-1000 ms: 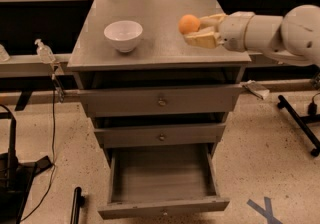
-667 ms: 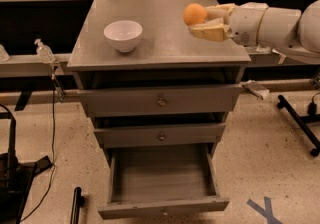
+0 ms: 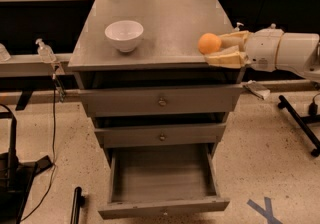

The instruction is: Place orange into bottom drawer

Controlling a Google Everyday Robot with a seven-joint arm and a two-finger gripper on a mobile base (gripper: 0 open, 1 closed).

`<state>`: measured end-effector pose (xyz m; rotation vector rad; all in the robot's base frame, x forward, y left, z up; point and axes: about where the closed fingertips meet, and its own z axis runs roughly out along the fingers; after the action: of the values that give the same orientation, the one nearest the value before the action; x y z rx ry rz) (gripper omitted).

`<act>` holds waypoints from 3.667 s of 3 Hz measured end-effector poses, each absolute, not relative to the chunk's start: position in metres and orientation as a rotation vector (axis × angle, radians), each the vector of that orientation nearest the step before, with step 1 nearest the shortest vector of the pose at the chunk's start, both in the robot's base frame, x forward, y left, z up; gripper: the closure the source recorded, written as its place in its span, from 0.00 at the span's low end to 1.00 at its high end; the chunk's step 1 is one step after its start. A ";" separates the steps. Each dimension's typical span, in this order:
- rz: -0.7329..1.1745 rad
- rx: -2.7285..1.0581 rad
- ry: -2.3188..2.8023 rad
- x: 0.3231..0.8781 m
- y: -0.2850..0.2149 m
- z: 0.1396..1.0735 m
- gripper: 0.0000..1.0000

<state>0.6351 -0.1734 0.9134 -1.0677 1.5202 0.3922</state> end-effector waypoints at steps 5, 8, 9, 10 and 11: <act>0.892 -0.539 1.394 0.584 -0.155 0.701 1.00; 0.861 -0.649 1.590 0.582 -0.205 0.586 1.00; 0.870 -0.648 1.590 0.583 -0.202 0.583 1.00; 0.974 -0.642 1.627 0.590 -0.179 0.510 1.00; 0.961 -0.752 1.723 0.593 -0.150 0.424 1.00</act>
Offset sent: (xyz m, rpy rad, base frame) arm -0.0064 0.0209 -0.1723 0.7044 0.1583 -0.0090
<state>0.5934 -0.1500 0.4244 -0.7523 1.7225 0.9610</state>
